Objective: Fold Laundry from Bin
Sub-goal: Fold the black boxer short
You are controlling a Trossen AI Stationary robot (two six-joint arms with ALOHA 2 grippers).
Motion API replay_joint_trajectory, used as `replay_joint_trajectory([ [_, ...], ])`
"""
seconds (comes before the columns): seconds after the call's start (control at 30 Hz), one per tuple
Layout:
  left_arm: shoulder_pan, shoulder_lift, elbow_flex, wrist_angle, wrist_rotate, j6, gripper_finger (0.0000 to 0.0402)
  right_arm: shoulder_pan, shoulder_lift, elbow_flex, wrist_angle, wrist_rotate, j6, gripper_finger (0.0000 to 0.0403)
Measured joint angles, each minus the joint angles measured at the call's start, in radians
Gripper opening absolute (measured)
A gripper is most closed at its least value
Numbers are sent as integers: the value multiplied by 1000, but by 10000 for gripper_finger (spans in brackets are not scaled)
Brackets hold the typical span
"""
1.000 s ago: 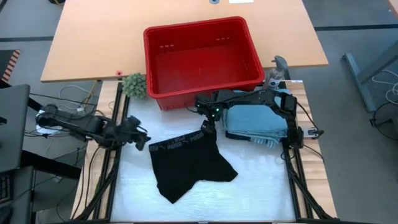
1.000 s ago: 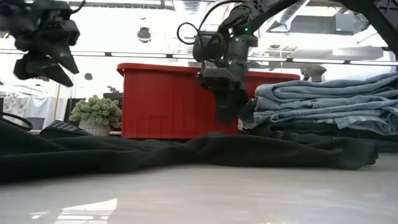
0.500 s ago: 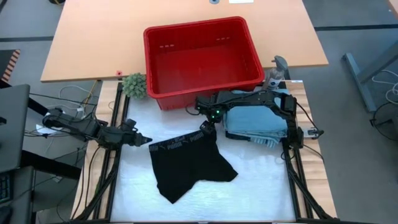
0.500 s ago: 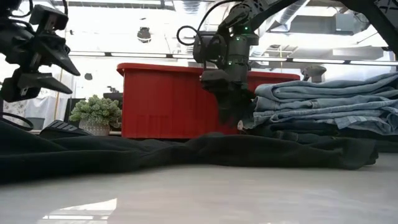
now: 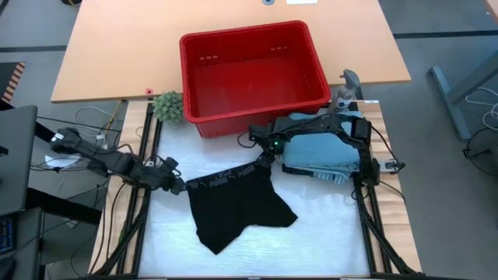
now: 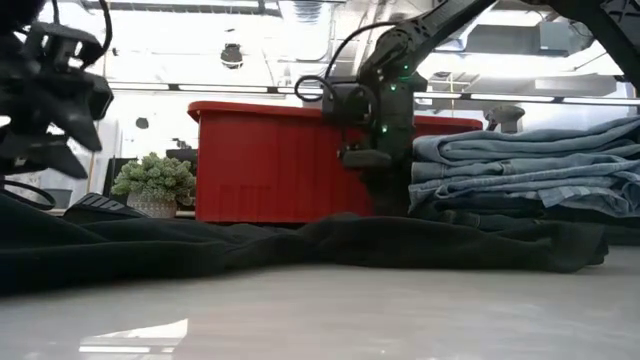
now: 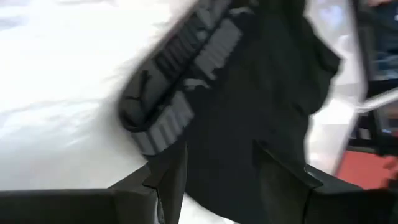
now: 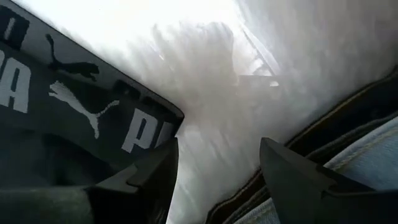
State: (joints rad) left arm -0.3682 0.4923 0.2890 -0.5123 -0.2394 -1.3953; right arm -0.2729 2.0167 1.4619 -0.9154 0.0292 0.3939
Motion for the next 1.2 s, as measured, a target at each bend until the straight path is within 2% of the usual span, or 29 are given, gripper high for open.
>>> replay_joint_trajectory([
  [0.23,-4,146,24,-13,23,-83,167,0,0,-3,7,-2,-7,250],
  [0.47,-4,244,51,-57,-28,-140,167,-4,0,-3,37,-4,-10,250],
  [0.6,-5,296,51,-76,3,-174,167,-4,0,-4,41,-4,-32,250],
  [0.7,-5,327,51,-44,-4,-178,167,-5,0,-4,46,-4,-37,250],
  [0.87,-4,342,52,53,-106,-184,167,-6,0,-4,68,-4,-40,250],
  [1.03,-4,381,52,36,-70,-185,167,-6,0,-4,82,-4,-55,250],
  [1.2,-4,437,52,37,-77,-187,165,-6,0,-4,83,-4,-55,250],
])
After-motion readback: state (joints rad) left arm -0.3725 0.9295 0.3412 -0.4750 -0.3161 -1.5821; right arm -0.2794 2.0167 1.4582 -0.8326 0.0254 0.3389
